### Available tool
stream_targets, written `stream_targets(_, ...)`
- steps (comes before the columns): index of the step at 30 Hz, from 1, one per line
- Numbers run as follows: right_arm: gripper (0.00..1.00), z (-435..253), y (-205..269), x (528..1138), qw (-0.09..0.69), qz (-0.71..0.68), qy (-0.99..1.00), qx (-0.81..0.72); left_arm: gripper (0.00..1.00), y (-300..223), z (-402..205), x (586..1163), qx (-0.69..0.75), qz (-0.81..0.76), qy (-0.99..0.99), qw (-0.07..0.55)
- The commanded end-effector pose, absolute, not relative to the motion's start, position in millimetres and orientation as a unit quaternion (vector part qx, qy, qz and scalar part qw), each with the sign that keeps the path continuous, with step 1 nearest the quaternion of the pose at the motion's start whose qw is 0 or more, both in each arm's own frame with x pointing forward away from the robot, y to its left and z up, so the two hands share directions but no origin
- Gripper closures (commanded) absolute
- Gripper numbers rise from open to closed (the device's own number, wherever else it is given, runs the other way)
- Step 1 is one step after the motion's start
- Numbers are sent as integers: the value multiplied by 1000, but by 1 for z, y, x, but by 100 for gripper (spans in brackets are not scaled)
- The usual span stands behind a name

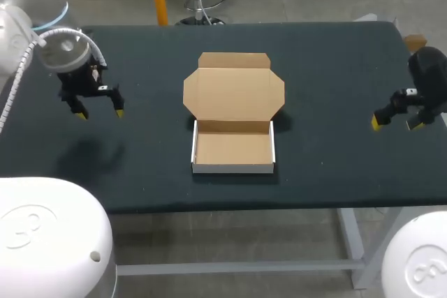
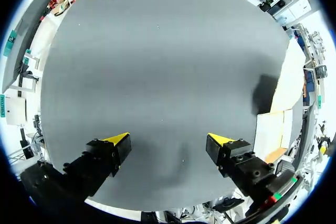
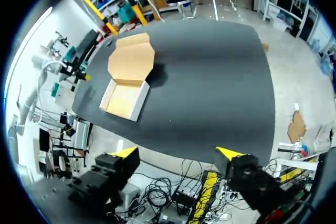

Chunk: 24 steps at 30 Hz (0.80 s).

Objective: Assemble the packaging by folding the flat box into shape, placing the metal phone stand inside, and closing the box properly

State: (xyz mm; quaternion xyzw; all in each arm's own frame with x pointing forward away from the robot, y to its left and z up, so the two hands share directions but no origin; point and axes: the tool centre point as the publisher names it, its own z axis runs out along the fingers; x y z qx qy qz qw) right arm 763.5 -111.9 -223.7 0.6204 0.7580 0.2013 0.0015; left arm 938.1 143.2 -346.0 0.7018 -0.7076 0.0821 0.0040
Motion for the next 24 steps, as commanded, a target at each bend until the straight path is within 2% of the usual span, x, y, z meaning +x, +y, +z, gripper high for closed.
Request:
stream_targets(1, 0, -221, -112, 763, -1, 200, 759, 620, 0, 142, -355, 959, 702, 52, -710, 20)
stream_targets(9, 0, -221, -112, 763, -1, 200, 759, 620, 0, 150, -363, 981, 714, 34, -699, 8)
stream_targets(24, 0, -221, -112, 763, -1, 200, 759, 620, 0, 150, -363, 981, 714, 34, -699, 8)
